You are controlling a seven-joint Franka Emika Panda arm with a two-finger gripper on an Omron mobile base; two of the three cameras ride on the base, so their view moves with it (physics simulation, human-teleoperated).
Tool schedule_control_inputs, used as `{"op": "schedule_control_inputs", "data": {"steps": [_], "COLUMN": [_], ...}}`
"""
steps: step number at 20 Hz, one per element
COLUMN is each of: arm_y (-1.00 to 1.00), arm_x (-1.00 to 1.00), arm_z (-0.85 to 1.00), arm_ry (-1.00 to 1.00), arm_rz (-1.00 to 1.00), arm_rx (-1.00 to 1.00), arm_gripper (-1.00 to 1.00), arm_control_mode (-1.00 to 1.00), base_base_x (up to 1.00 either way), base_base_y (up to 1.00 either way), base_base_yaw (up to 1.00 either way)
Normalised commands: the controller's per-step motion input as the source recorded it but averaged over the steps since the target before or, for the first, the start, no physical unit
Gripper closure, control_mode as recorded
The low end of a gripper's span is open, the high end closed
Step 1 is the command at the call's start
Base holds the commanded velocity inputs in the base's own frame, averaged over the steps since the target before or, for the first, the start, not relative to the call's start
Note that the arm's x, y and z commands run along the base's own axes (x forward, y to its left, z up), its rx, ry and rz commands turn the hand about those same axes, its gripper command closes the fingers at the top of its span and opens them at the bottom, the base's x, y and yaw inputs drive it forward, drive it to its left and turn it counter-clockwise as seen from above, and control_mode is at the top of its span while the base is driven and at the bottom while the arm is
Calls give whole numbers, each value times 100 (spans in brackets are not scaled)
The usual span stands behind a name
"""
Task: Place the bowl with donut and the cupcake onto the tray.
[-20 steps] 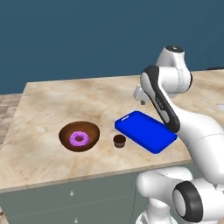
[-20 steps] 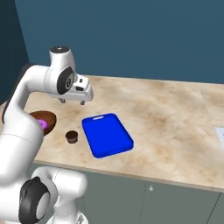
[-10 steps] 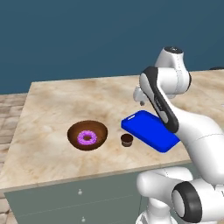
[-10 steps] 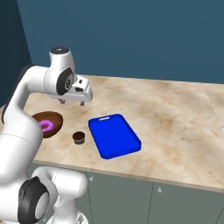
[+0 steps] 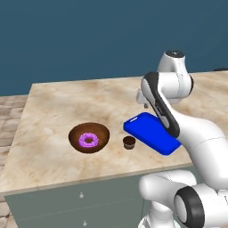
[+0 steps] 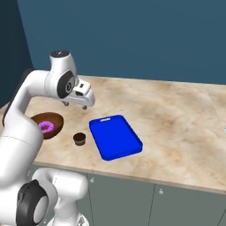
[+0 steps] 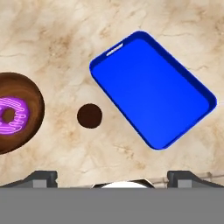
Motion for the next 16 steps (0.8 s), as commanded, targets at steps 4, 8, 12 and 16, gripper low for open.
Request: {"op": "schedule_control_inputs", "data": {"steps": [4, 8, 12, 16], "arm_y": [-21, -5, 0, 3], "arm_x": [5, 0, 0, 0], "arm_z": [-21, -23, -20, -33], "arm_ry": [0, 0, 0, 2], "arm_rz": [-20, -17, -8, -6], "arm_rx": [2, 11, 15, 5], "arm_gripper": [-100, -100, -100, -100], "arm_control_mode": [-100, -100, -100, -100], "base_base_x": [0, 0, 0, 0], "base_base_y": [0, 0, 0, 0], "base_base_yaw": [0, 0, 0, 0]}}
